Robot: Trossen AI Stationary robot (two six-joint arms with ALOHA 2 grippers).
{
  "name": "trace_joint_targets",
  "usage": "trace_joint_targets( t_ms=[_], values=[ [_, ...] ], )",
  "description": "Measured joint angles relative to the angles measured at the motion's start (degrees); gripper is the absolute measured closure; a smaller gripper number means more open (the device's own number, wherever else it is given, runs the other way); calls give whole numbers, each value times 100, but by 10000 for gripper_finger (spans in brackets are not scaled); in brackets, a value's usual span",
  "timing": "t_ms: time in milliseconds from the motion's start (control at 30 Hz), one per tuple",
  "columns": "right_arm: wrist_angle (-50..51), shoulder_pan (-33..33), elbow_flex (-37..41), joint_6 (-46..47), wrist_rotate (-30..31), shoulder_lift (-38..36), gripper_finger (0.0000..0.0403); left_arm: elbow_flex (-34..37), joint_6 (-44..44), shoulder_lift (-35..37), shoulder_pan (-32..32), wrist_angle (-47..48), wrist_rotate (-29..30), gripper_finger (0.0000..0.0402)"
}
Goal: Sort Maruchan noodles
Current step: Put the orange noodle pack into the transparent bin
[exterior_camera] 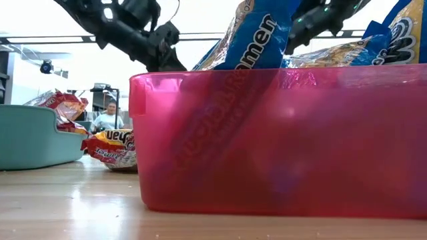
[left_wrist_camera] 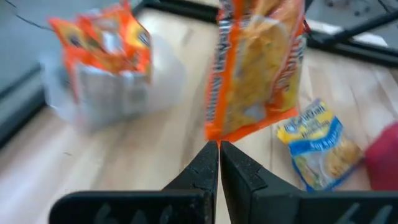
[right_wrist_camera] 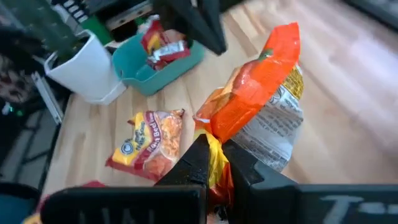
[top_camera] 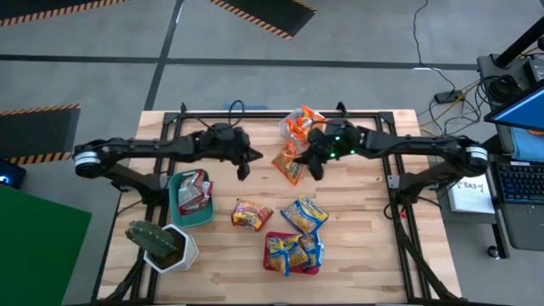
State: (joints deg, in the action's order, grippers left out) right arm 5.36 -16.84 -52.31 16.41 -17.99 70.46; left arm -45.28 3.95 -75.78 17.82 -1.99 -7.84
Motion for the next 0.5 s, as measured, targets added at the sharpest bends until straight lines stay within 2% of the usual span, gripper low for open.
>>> trace_joint_targets(
  t_ms=[133,267,367,500],
  values=[
    [238,-92,0,-1104,61,-426,392,0,0,331,0,-19,357,402],
    [356,-169,0,-3218,180,-761,392,0,18,619,1,-115,578,402],
    [511,-402,0,-4411,212,-937,392,0,116,791,0,-196,707,402],
    [1036,-705,0,-5917,725,-1074,392,0,149,1001,0,-204,849,402]
  ],
)
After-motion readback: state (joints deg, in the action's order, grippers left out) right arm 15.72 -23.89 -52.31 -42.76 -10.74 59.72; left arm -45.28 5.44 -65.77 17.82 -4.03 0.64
